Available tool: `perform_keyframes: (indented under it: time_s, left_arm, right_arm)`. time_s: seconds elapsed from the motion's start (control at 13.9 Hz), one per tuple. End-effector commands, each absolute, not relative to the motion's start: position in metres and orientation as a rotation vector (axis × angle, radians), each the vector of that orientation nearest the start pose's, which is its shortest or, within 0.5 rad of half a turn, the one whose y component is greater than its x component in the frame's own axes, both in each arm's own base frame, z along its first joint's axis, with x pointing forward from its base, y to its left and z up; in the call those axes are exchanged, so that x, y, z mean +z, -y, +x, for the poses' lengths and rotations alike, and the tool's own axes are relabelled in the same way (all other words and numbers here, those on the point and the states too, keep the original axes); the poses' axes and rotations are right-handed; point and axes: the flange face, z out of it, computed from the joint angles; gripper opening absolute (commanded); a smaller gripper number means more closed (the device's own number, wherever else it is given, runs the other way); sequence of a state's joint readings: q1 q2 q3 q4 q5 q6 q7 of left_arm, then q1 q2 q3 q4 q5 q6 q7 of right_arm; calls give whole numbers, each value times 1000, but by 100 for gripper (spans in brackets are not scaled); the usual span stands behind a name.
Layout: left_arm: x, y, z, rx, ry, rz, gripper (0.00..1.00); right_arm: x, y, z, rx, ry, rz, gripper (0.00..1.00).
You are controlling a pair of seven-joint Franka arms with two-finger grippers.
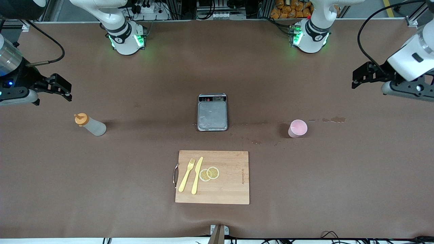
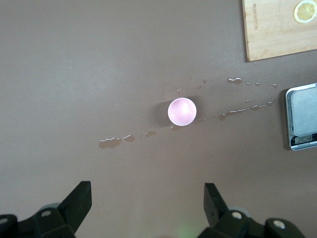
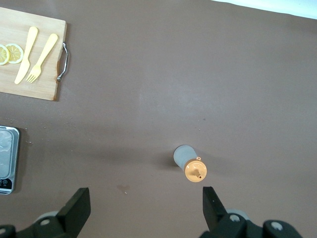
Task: Add sauce to pink cup with both arms
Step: 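Reach the left gripper down toward the pink cup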
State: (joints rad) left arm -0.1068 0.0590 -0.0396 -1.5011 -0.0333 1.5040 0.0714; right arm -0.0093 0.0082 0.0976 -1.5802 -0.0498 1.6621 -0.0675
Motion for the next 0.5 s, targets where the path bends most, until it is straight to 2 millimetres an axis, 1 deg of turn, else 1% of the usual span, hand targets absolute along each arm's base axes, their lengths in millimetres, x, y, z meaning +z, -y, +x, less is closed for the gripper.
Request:
perform_keyframes:
  time_s: [0.0, 0.07, 0.14, 0.29, 0.36, 0.43]
  left_arm:
    - [594, 97, 558, 161, -347, -3168, 100]
    - [583, 100, 559, 193, -355, -3165, 100]
    - [575, 105, 560, 218, -367, -3163, 100]
    - [551, 111, 565, 281, -381, -3155, 100]
    - [542, 113, 569, 280, -375, -3158, 100]
    - [533, 115, 570, 291, -351, -3177, 100]
  right_arm:
    - [624, -40, 569, -113, 232, -3203, 100]
    - [624, -37, 570, -113, 223, -3207, 100]
    - [624, -27, 570, -109, 196, -3214, 100]
    - [623, -2, 571, -104, 136, -3225, 100]
    - [622, 13, 571, -95, 96, -3227, 100]
    - [617, 28, 572, -78, 55, -3228, 100]
